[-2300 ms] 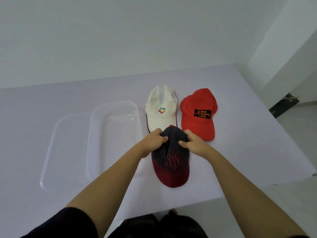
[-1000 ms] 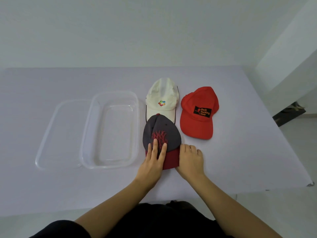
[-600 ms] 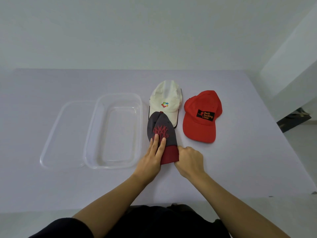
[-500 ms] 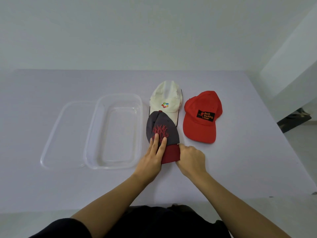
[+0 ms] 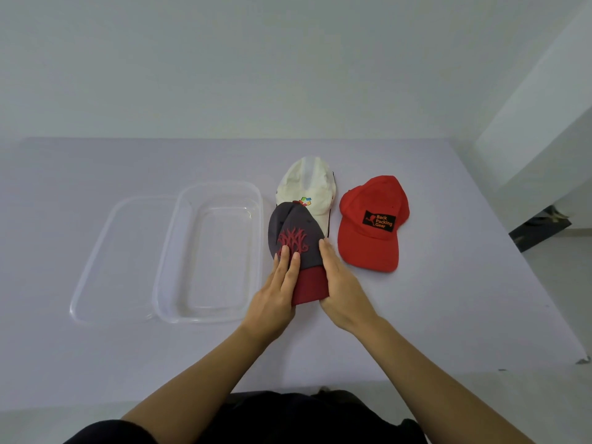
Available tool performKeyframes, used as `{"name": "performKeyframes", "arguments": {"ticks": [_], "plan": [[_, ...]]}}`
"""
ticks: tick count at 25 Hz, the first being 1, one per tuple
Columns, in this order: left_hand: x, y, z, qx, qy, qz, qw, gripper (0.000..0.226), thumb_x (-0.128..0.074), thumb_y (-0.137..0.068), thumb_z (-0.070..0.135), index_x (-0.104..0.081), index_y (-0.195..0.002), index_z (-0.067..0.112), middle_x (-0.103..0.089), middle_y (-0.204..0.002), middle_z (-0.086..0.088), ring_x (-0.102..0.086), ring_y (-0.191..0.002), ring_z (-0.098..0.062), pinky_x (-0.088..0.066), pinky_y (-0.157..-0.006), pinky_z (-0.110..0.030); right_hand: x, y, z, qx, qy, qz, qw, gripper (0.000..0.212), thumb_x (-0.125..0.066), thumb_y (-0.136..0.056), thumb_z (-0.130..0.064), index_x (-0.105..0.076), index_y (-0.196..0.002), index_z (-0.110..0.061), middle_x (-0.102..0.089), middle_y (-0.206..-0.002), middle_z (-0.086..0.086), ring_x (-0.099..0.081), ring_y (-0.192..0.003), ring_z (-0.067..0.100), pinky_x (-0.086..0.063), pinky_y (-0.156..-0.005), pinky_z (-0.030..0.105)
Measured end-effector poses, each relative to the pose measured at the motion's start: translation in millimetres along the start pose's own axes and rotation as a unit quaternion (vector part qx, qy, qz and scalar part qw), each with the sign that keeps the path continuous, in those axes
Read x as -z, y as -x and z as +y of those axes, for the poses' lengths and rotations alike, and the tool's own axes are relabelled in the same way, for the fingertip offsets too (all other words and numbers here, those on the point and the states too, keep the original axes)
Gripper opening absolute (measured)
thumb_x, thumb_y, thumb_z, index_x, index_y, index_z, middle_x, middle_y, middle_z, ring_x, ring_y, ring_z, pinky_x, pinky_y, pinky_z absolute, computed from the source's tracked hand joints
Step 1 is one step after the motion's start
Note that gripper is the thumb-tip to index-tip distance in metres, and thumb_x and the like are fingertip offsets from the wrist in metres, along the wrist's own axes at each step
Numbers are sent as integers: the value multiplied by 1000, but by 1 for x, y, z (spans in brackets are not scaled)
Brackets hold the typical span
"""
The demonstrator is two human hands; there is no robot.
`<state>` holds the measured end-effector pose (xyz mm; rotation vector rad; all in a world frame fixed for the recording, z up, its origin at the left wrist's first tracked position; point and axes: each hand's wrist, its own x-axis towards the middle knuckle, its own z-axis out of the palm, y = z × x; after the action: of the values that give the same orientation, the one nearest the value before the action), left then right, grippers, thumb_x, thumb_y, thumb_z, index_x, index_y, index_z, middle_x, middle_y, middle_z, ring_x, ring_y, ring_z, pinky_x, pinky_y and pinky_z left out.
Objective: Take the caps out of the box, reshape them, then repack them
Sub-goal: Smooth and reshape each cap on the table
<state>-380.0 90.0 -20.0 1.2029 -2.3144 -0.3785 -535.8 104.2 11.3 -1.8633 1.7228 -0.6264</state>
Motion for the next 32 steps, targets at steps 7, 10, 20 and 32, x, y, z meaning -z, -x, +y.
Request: {"name": "performKeyframes", "arguments": {"ticks": [7, 10, 20, 32], "plan": [[23, -24, 7, 105, -115, -104, 982, 68, -42, -92, 11, -9, -150, 4, -33, -153, -11, -62, -106, -32, -50, -76, -34, 9, 4, 16, 3, 89, 53, 995, 88, -56, -79, 9, -5, -148, -9, 2, -155, 1, 0, -143, 17, -38, -109, 34], [26, -29, 12, 123, -158, -137, 970, 66, -36, -94, 11, -3, -150, 5, -42, -144, -9, -60, -106, -28, -46, -78, -32, 4, 6, 20, 5, 87, 75, 993, 89, -56, -76, 13, -7, -147, -8, 2, -152, -1, -4, -141, 16, -46, -97, 32], [35, -37, 8, 150, -72, -113, 980, 71, -41, -90, 6, -3, -151, 6, -34, -150, -11, -56, -111, -31, -45, -83, -33, 13, 4, 15, -6, 18, 71, 997, 88, -50, -81, 11, 0, -147, -17, 2, -155, -5, -12, -146, 19, -35, -105, 19], [29, -23, 26, 223, 136, 5, 965, 71, -48, -86, 2, -21, -150, 18, -65, -109, -13, -61, -88, -27, -50, -77, -33, 10, 1, -3, 5, 74, 108, 991, 78, -57, -81, 8, -19, -147, -3, -35, -149, 19, -41, -134, 34, -46, -102, 44]]}}
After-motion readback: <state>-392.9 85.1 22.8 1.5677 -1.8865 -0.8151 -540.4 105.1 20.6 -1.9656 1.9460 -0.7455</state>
